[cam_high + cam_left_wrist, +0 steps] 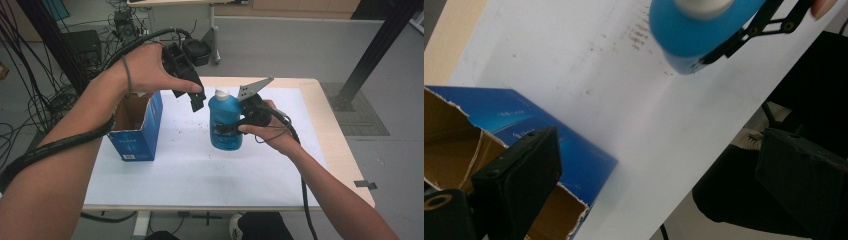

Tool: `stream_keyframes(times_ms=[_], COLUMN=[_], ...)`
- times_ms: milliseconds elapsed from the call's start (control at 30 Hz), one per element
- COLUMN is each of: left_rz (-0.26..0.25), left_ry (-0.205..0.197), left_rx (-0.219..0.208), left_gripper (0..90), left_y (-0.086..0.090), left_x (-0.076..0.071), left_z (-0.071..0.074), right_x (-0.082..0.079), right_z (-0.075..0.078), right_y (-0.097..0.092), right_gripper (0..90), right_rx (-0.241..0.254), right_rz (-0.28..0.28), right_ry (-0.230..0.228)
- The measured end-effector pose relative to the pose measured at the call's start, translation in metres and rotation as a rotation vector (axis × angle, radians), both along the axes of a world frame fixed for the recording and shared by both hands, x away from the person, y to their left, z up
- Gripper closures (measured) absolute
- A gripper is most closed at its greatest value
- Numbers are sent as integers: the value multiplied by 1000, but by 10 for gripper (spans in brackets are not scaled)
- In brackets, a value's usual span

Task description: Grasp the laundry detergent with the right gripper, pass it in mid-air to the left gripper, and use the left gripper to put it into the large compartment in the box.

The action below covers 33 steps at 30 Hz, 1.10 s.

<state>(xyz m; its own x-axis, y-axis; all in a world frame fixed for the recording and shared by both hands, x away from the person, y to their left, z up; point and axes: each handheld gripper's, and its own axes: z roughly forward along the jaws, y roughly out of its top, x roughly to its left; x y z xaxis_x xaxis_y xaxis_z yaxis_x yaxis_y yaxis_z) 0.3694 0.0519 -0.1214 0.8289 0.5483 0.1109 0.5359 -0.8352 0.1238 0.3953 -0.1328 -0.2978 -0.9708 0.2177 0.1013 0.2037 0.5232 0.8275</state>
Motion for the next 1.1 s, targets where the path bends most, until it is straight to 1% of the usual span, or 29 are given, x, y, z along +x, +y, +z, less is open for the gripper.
stream_keyframes(times_ms=[100, 133, 167, 200, 233, 300, 333, 400, 433, 500, 600, 700, 733, 767, 800, 867, 933, 967, 1000, 1100], left_rz=[-29, -29, -37, -44, -54, -61, -76, -90, -100, -109, -142, -167, -172, -170, -165, -170, -178, -184, -185, -206], left_ry=[-1, -1, 0, 1, 2, 0, 9, 13, 20, 22, 31, 41, 53, 65, 70, 78, 83, 81, 81, 97], left_rx=[11, 11, 10, 9, 9, 8, 3, -3, 6, 10, 18, 18, 14, 15, 15, 12, 21, 31, 32, 41], left_gripper=[52, 52, 52, 52, 52, 52, 52, 48, 46, 46, 47, 47, 48, 48, 49, 46, 46, 46, 47, 48], left_y=[-2, -2, -2, -3, -3, -3, -4, -4, -5, -7, -9, -13, -13, -13, -13, -14, -15, -16, -17, -21], left_x=[-3, -3, -4, -5, -6, -8, -9, -10, -11, -13, -14, -18, -19, -18, -18, -17, -17, -18, -18, -19], left_z=[2, 2, 3, 3, 3, 4, 5, 5, 6, 5, 4, 2, 1, 1, -1, -3, -6, -9, -10, -15], right_x=[-3, -5, -5, -7, -7, -10, -11, -12, -14, -16, -21, -24, -25, -26, -27, -28, -29, -30, -31, -33], right_z=[-1, -1, -1, -1, -1, -2, -2, -3, -4, -4, -4, -3, -3, -2, -2, -1, 0, 1, 2, 3], right_y=[9, 12, 12, 18, 19, 24, 26, 28, 31, 34, 39, 41, 41, 42, 42, 42, 42, 43, 43, 44], right_gripper=[445, 445, 445, 445, 444, 445, 444, 444, 444, 444, 444, 444, 443, 443, 443, 443, 442, 442, 443, 442], right_rx=[5, 4, 4, 6, 7, 19, 23, 26, 28, 32, 45, 55, 57, 60, 61, 71, 80, 80, 78, 74], right_rz=[33, 48, 48, 66, 71, 85, 92, 107, 119, 139, 173, 198, 208, 218, 224, 236, 252, 256, 267, 281], right_ry=[-5, -7, -7, -12, -13, -20, -17, -16, -18, -22, -28, -38, -42, -47, -49, -54, -53, -54, -56, -67])
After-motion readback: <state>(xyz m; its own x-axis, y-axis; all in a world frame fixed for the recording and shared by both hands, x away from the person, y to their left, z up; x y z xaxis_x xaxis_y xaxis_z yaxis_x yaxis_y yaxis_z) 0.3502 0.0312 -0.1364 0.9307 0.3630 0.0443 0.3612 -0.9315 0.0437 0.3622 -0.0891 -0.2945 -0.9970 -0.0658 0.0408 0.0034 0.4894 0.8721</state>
